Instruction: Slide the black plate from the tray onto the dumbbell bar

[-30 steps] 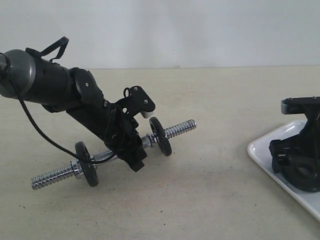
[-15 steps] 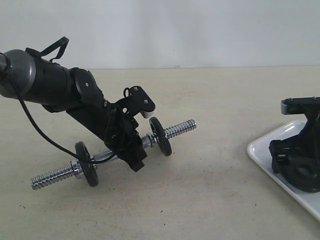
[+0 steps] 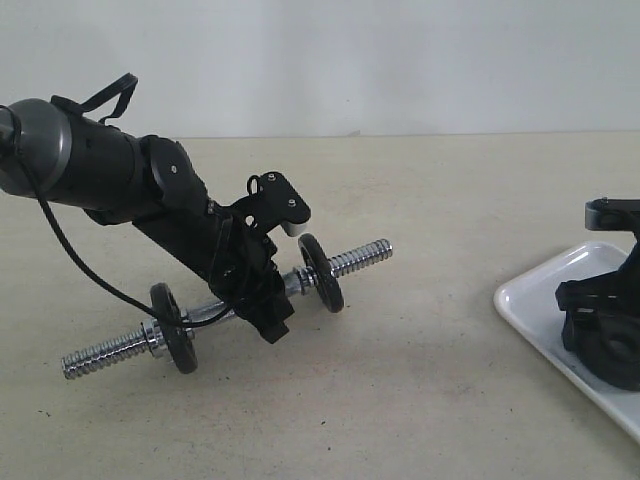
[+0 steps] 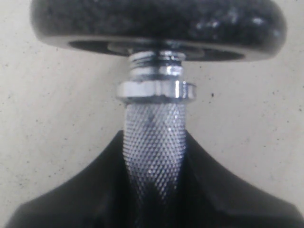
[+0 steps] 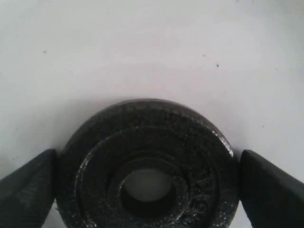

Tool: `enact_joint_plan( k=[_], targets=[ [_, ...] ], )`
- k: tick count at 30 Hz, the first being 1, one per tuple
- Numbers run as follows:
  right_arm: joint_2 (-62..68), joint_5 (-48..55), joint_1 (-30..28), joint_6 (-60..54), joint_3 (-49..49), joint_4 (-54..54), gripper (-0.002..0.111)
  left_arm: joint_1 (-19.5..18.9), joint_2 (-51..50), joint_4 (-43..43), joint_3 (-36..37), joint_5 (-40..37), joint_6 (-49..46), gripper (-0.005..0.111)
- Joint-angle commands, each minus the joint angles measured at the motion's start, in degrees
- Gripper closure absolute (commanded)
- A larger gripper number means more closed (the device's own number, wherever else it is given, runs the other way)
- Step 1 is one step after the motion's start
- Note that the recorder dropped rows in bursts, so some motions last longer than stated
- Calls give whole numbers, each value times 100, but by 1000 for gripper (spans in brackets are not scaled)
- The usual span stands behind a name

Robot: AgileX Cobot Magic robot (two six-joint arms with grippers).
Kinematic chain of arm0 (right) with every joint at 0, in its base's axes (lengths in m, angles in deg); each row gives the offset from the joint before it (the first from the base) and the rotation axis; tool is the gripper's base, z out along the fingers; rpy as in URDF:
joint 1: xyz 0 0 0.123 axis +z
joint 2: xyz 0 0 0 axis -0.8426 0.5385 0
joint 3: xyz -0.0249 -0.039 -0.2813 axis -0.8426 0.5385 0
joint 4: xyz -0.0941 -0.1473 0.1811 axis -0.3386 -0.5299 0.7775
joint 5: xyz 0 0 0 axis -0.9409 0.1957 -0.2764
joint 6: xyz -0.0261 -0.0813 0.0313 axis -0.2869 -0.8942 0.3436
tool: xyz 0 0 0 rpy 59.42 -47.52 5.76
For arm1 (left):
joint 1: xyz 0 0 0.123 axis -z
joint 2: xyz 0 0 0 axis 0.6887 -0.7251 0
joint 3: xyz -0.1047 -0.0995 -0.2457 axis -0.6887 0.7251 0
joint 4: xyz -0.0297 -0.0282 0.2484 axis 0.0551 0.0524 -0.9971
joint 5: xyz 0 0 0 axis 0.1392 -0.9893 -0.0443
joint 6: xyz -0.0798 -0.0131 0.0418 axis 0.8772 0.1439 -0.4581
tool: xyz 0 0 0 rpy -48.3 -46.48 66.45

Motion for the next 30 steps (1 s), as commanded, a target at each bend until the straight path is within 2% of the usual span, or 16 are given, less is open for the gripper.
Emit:
enact_joint_plan(
  k=[1, 22, 24, 28, 30],
  targets=[
    [120, 157, -57, -7, 89, 62, 51, 11, -92, -35, 95, -269, 78, 102],
    [120, 11, -57, -33, 89, 90, 51, 11, -92, -35, 95, -269, 78, 102],
    [120, 11, -57, -143, 89, 90, 47, 11, -92, -35, 95, -269, 78, 102],
    [120, 11, -57, -143, 89, 90, 30, 11, -92, -35, 95, -269, 78, 102],
    [120, 11, -57, -143, 89, 90, 26, 11, -92, -35, 95, -269, 78, 102]
  ],
)
